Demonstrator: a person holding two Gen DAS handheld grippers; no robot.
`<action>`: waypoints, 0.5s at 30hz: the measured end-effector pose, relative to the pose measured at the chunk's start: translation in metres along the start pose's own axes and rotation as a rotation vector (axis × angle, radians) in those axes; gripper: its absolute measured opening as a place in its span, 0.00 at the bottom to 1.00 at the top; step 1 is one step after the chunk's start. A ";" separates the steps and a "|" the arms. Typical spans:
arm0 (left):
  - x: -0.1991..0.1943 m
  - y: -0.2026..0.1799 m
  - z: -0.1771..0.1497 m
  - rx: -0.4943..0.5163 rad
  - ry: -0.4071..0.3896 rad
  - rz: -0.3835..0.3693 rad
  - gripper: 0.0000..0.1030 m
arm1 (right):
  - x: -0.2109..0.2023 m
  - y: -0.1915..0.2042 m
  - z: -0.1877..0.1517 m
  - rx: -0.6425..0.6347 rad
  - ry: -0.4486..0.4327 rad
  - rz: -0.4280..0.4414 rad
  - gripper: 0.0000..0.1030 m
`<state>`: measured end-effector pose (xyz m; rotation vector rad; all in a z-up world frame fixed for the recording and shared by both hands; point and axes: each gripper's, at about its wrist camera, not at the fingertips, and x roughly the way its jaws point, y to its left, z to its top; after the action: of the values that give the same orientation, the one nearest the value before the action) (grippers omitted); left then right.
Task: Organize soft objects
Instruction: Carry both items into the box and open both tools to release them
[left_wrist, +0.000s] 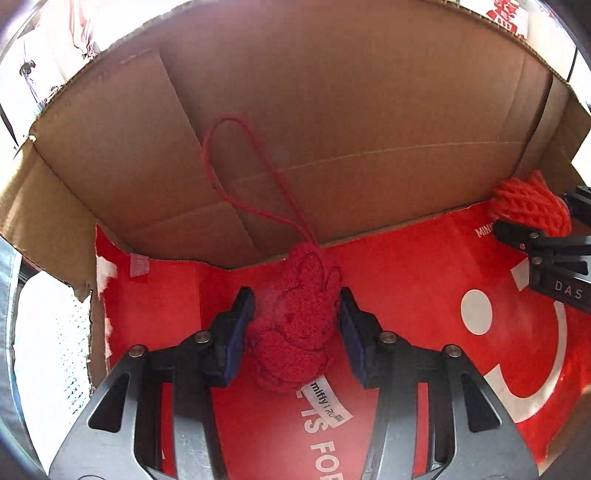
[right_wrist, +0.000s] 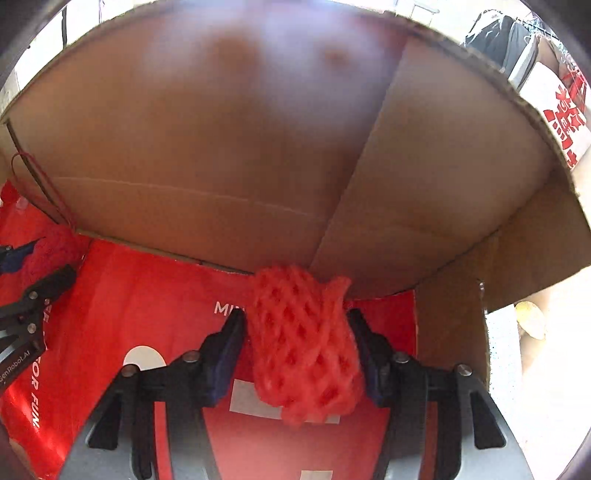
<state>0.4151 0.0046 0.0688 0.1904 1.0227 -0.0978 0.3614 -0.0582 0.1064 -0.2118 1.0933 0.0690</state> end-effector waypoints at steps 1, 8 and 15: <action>0.000 0.001 0.003 -0.001 0.000 0.001 0.42 | 0.001 0.000 0.000 0.004 0.004 0.002 0.56; -0.003 0.000 0.009 0.004 -0.013 0.013 0.44 | 0.003 -0.010 -0.001 0.008 0.002 0.009 0.56; -0.005 0.006 0.007 -0.003 -0.032 0.034 0.60 | 0.013 -0.016 -0.002 0.011 0.000 0.015 0.56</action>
<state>0.4192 0.0090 0.0767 0.2033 0.9871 -0.0683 0.3676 -0.0751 0.0965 -0.1939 1.0948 0.0767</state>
